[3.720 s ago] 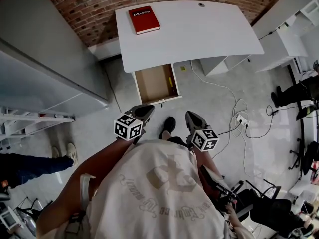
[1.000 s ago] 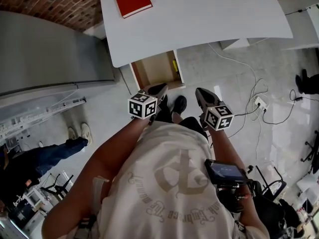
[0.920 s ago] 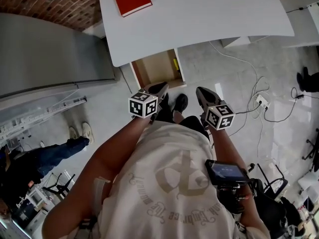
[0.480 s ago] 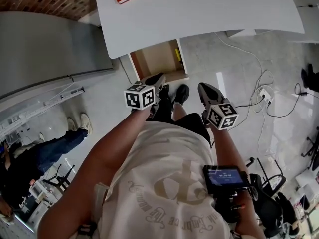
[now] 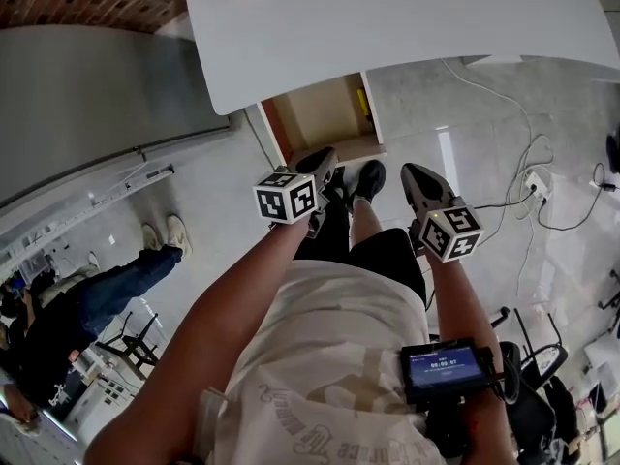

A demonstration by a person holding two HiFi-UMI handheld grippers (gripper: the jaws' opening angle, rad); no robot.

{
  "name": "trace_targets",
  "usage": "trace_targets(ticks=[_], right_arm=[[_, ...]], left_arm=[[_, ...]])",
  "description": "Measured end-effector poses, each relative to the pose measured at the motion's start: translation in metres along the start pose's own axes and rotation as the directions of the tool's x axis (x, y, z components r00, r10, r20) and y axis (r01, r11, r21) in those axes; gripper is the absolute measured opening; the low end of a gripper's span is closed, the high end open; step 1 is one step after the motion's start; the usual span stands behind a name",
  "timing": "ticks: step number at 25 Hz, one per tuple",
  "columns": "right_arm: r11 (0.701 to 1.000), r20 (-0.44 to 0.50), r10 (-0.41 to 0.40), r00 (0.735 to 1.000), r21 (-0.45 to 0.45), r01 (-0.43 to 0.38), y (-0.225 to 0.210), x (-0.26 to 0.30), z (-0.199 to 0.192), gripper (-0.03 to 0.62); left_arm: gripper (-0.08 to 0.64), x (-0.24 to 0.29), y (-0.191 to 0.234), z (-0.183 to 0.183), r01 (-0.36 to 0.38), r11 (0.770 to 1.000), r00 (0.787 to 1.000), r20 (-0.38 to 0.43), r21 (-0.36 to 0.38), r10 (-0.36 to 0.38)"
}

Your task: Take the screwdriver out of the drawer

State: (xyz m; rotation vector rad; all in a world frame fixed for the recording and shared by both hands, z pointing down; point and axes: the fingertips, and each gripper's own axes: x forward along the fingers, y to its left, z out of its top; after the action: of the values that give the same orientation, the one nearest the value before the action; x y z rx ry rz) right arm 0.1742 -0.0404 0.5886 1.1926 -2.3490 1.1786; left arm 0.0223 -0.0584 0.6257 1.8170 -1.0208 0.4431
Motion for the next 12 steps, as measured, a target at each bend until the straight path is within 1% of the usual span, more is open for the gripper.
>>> trace_targets(ticks=[6, 9, 12], right_arm=[[1.000, 0.007, 0.000, 1.000, 0.021, 0.000, -0.012, 0.009, -0.007, 0.006], [0.999, 0.002, -0.005, 1.000, 0.035, 0.005, -0.019, 0.013, -0.012, 0.006], [0.999, -0.006, -0.002, 1.000, 0.047, 0.002, -0.024, 0.018, -0.018, 0.006]], left_arm=[[0.017, 0.015, 0.009, -0.013, 0.000, 1.000, 1.000, -0.024, -0.018, -0.001], [0.018, 0.026, 0.014, -0.015, 0.009, 0.999, 0.999, -0.033, -0.040, -0.010], [0.018, 0.039, 0.020, -0.015, 0.008, 0.999, 0.999, -0.046, -0.042, -0.010]])
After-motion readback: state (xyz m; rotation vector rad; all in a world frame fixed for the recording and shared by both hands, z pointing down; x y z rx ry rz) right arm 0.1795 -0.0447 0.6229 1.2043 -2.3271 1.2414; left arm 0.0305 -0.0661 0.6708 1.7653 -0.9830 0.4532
